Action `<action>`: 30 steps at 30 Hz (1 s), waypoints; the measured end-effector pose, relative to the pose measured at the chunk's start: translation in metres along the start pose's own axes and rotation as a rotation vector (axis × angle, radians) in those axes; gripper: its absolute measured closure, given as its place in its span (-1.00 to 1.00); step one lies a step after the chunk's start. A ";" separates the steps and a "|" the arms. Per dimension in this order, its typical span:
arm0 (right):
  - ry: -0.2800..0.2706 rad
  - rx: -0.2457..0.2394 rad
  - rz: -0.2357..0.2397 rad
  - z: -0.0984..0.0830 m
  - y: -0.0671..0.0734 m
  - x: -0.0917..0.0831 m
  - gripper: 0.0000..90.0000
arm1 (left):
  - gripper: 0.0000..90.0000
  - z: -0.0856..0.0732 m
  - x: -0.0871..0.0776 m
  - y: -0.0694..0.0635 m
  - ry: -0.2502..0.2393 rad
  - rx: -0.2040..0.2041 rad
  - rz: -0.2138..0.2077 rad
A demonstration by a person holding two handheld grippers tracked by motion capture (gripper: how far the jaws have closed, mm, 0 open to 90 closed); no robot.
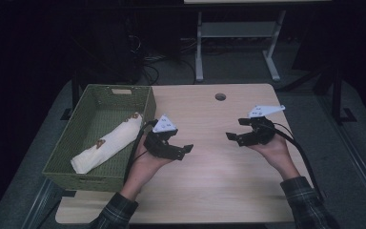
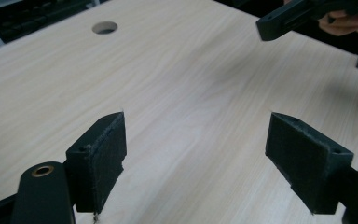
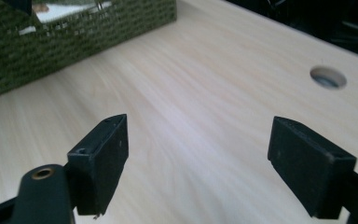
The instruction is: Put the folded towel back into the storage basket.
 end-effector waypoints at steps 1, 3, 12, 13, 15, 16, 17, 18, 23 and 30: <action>0.007 0.009 -0.008 -0.013 -0.001 -0.005 -0.58 | -0.56 -0.006 0.004 -0.003 0.011 0.007 -0.005; 0.008 0.019 -0.016 -0.022 -0.002 -0.010 -0.59 | -0.56 -0.010 0.006 -0.005 0.018 0.013 -0.006; 0.028 0.037 -0.053 -0.070 -0.001 -0.026 -0.62 | -0.58 -0.040 0.030 -0.019 0.077 0.043 -0.016; 0.027 0.041 -0.058 -0.074 -0.001 -0.028 -0.62 | -0.58 -0.043 0.032 -0.020 0.084 0.044 -0.020; 0.035 0.046 -0.066 -0.083 -0.001 -0.031 -0.65 | -0.59 -0.049 0.036 -0.021 0.097 0.047 -0.023; 0.039 0.049 -0.071 -0.088 -0.002 -0.033 -0.65 | -0.59 -0.052 0.038 -0.022 0.102 0.043 -0.025; 0.039 0.049 -0.071 -0.088 -0.002 -0.033 -0.65 | -0.59 -0.052 0.038 -0.022 0.102 0.043 -0.025; 0.043 0.055 -0.074 -0.092 -0.002 -0.035 -0.66 | -0.59 -0.055 0.039 -0.022 0.107 0.041 -0.024; 0.073 0.082 -0.099 -0.119 -0.006 -0.047 -0.70 | -0.60 -0.069 0.045 -0.021 0.133 0.047 -0.019; 0.135 0.118 -0.147 -0.149 -0.005 -0.052 -0.80 | -0.66 -0.086 0.054 -0.022 0.180 0.056 -0.030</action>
Point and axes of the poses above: each handheld gripper's, and its own axes: x roughly forward along the jaws, z roughly out of its top, y roughly to its left, the point moved 5 cm from there along x, roughly forward along the jaws, and after that the axes turned 2 degrees about -z, right-handed, at the moved point
